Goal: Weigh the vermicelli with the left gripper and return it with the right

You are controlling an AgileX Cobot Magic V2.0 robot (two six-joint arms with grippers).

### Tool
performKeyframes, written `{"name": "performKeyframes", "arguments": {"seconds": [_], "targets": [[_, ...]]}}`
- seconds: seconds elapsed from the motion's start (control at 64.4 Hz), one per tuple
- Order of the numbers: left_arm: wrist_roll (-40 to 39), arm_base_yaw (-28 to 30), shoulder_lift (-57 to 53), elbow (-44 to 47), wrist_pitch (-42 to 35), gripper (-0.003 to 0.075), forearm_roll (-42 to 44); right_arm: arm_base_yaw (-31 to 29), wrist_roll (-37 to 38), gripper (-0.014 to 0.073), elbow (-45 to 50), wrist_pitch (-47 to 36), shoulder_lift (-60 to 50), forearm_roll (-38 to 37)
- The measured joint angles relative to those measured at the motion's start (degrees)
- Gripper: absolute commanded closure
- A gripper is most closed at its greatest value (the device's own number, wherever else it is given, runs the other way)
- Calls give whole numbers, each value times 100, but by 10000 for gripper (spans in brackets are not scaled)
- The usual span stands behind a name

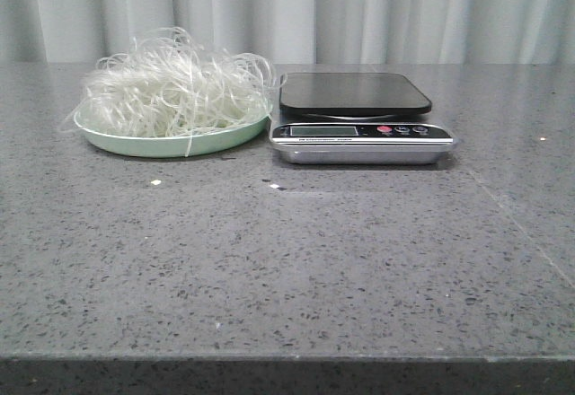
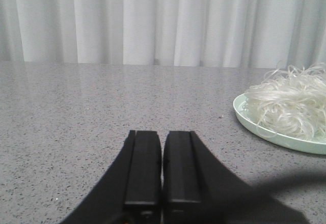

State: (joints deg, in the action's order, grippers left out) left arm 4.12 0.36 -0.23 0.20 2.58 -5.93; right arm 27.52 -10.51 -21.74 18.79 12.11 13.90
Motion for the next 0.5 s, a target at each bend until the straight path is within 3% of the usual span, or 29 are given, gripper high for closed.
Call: {"name": "performKeyframes", "arguments": {"seconds": [0.497], "targets": [[-54, 0, 0, 0, 0, 592, 101, 0, 0, 406, 0, 0, 0, 0]]}}
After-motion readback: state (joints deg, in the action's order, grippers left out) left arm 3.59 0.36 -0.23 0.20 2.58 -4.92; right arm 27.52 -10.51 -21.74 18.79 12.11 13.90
